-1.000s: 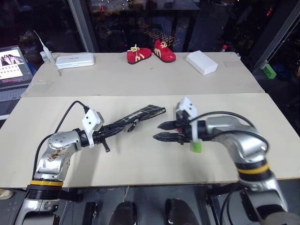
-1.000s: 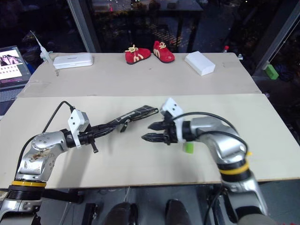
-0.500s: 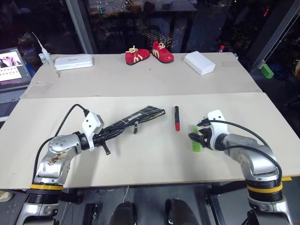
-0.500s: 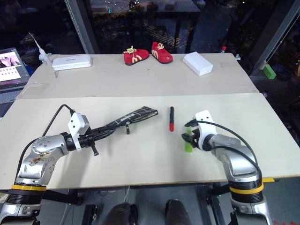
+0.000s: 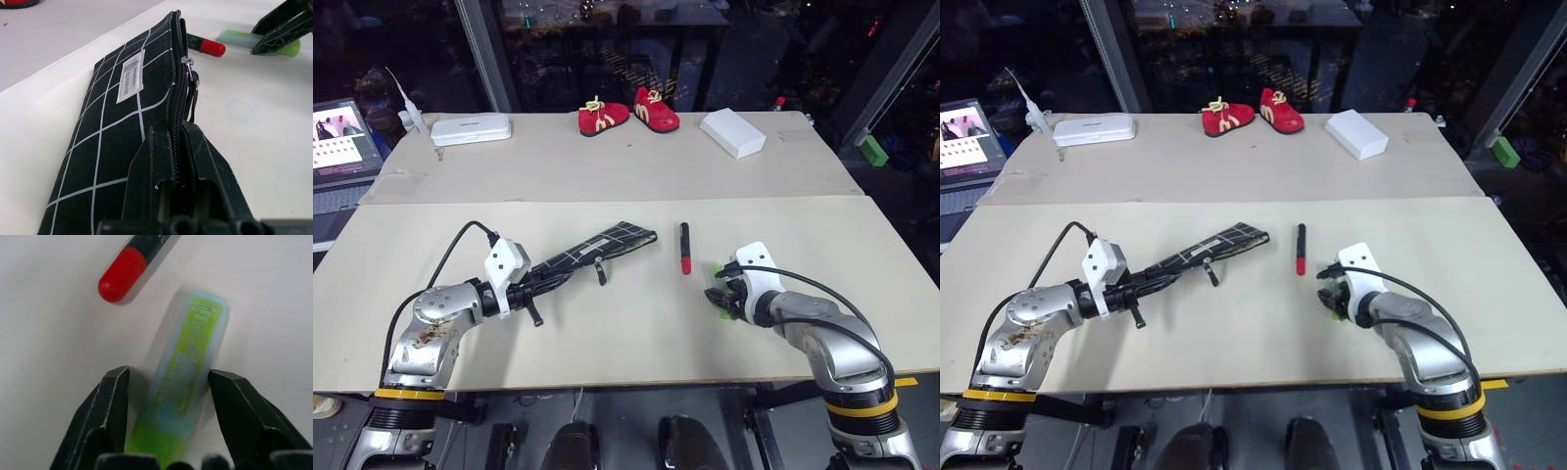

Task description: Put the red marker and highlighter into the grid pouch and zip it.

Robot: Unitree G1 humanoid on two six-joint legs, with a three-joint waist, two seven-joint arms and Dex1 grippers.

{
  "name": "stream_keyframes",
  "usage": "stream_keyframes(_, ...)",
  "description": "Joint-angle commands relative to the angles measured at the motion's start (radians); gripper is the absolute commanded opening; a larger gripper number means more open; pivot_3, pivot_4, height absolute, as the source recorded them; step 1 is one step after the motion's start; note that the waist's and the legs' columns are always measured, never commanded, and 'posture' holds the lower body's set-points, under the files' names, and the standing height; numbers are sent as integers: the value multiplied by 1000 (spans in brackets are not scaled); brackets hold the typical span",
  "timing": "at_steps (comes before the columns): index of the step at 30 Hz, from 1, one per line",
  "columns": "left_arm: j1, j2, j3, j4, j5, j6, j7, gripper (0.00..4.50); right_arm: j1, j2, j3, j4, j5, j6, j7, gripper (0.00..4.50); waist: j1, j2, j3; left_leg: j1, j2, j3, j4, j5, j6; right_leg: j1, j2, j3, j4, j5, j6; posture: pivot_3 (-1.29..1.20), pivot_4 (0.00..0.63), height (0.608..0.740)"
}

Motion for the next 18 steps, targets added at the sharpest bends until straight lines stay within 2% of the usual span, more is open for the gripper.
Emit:
stream_keyframes(1,2,16,39,-48,-30,4,5,0,-11,-18,-13,-12,8,-22,10,1134,0,0,0,0,0,0,0,0,0,0,0,0,0,0,0,0,150,740)
stream_keyframes(2,3,17,41,-51,-30,6,5,0,-19,-23,-15,-10,6,-27,13,1020,0,0,0,0,0,0,0,0,0,0,0,0,0,0,0,0,150,740)
stream_keyframes(9,2,15,45,-59,-32,15,6,0,-87,-43,-26,29,-15,-66,4,1021,-1,0,0,0,0,0,0,0,0,0,0,0,0,0,0,0,150,740)
stream_keyframes(11,1,15,46,-61,-34,17,7,0,-154,-63,-40,54,-27,-120,7,1021,-1,0,0,0,0,0,0,0,0,0,0,0,0,0,0,0,150,740)
stream_keyframes(14,3,15,43,-59,-35,16,4,0,-271,-106,-21,92,-20,-284,99,1021,-4,0,0,0,0,0,0,0,0,-1,0,1,0,0,0,0,150,740)
stream_keyframes(18,-1,14,43,-55,-37,16,3,0,-307,-152,61,56,11,-375,248,1021,-2,0,0,0,1,0,0,0,0,-1,2,0,0,0,0,0,150,740)
